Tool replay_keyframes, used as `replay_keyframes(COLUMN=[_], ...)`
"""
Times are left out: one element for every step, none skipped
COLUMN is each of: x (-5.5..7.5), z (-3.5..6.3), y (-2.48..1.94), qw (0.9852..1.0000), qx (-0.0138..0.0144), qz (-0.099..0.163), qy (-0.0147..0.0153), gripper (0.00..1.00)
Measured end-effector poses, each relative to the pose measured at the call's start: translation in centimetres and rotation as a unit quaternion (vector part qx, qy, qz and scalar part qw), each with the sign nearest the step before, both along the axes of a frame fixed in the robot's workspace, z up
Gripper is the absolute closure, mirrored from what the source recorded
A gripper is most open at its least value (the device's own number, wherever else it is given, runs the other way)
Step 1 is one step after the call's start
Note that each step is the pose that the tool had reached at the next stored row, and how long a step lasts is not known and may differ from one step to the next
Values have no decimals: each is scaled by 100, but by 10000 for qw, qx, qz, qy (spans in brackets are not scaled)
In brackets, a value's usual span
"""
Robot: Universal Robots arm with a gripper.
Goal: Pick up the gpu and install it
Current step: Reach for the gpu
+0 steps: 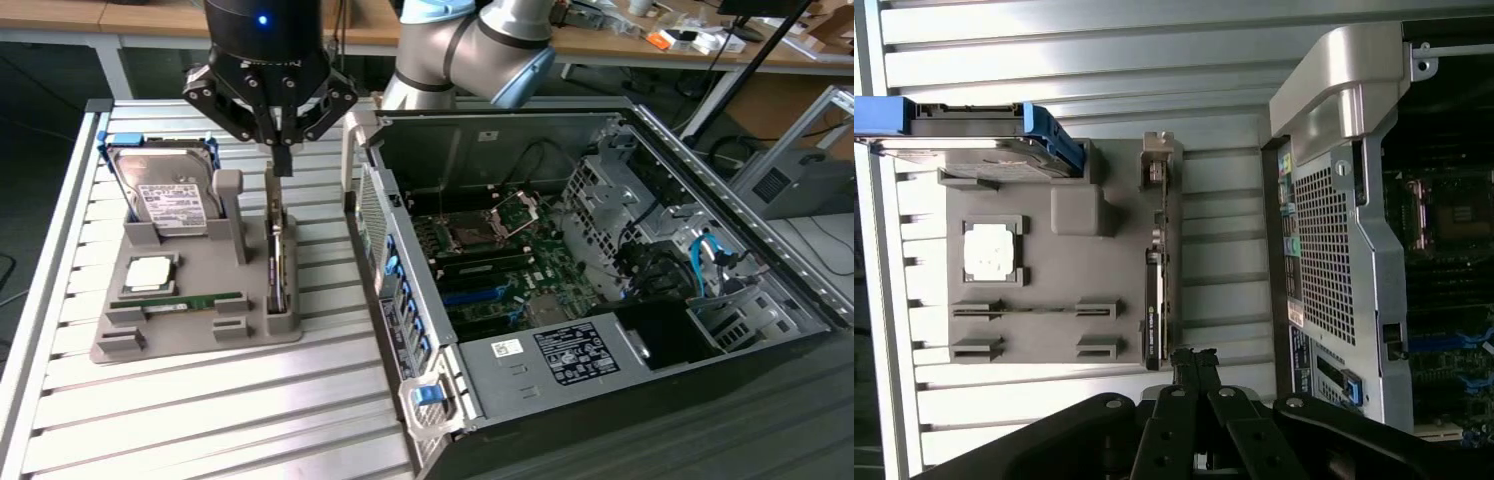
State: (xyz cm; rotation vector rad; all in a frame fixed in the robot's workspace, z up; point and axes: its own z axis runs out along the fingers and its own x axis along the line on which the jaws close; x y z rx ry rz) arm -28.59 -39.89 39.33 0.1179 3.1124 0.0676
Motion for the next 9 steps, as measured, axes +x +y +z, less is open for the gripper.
replay_keyframes(x=[-5, -9, -11, -12, -12, -13, -13, -13, -13], z=[0, 0, 0, 0, 0, 0, 0, 0, 0], y=[0, 0, 0, 0, 0, 0, 0, 0, 0], qw=[10000, 10000, 10000, 10000, 10000, 10000, 10000, 10000, 10000], qx=[0, 0, 0, 0, 0, 0, 0, 0, 0], qz=[0, 0, 0, 0, 0, 0, 0, 0, 0], qy=[0, 0, 0, 0, 0, 0, 0, 0, 0], gripper=[89, 89, 89, 89, 89, 89, 89, 89, 89])
